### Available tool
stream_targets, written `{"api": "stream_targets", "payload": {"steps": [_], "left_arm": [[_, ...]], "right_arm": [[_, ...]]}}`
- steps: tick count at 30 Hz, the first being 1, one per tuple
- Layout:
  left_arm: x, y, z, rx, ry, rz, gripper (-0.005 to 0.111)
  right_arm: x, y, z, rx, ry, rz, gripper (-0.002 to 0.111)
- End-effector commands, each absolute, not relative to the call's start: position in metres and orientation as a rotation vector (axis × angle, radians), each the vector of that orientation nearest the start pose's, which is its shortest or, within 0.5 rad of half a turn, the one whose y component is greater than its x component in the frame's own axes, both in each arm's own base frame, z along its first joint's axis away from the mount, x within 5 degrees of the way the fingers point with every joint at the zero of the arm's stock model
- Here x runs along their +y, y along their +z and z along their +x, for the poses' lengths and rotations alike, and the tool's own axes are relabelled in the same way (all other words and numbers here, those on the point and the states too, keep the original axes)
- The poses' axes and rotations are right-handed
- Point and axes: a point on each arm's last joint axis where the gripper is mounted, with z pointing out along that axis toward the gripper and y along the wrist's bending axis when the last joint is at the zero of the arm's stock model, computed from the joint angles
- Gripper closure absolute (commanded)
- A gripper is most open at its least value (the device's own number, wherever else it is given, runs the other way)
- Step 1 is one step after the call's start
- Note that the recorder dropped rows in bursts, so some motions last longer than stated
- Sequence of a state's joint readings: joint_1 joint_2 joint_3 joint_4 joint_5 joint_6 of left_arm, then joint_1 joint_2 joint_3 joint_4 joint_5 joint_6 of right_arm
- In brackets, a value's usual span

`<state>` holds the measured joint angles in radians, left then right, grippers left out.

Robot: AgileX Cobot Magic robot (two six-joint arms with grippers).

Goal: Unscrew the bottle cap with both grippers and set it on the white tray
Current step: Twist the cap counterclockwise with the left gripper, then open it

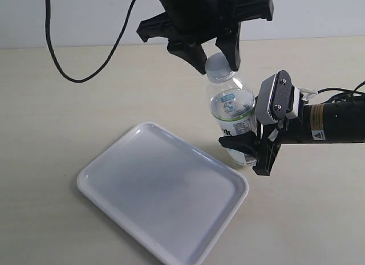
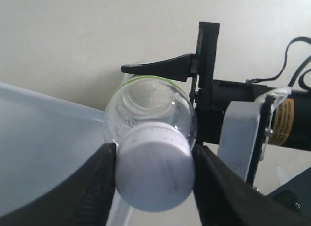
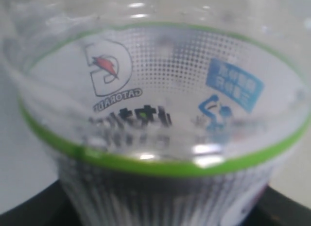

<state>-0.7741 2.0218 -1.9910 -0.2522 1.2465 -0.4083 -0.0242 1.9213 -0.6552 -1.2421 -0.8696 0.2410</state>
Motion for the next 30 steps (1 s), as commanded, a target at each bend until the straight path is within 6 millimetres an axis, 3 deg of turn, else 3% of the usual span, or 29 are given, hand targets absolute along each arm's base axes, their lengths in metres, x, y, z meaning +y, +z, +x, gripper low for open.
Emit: {"api": "stream_targets", "payload": {"steps": [1,10,19,23,28,30], "left_arm": [[-0.3251,0.3151,0.3006,2.906,-0.662,0.211,0.107],[-0.3251,0.3151,0.3006,2.952,-0.691,-0.079,0.107],[-0.3247,0.3152,0.3010,2.952,-0.694,-0.073,0.103],[-0.3248,0.3153,0.3009,2.953,-0.697,-0.073,0.079],[-0.3248,0.3153,0.3009,2.939,-0.687,0.036,0.029],[-0.3247,0.3152,0.3010,2.924,-0.676,0.122,0.018]], "right_arm": [[0.0592,0.1065,0.2935,1.751,0.437,-1.227,0.108],[0.0595,0.1068,0.2934,1.749,0.442,-1.224,0.108],[0.0595,0.1068,0.2934,1.754,0.445,-1.219,0.108],[0.0596,0.1070,0.2934,1.752,0.447,-1.218,0.108],[0.0596,0.1070,0.2934,1.753,0.448,-1.216,0.108],[0.0596,0.1070,0.2934,1.753,0.448,-1.216,0.108]]}}
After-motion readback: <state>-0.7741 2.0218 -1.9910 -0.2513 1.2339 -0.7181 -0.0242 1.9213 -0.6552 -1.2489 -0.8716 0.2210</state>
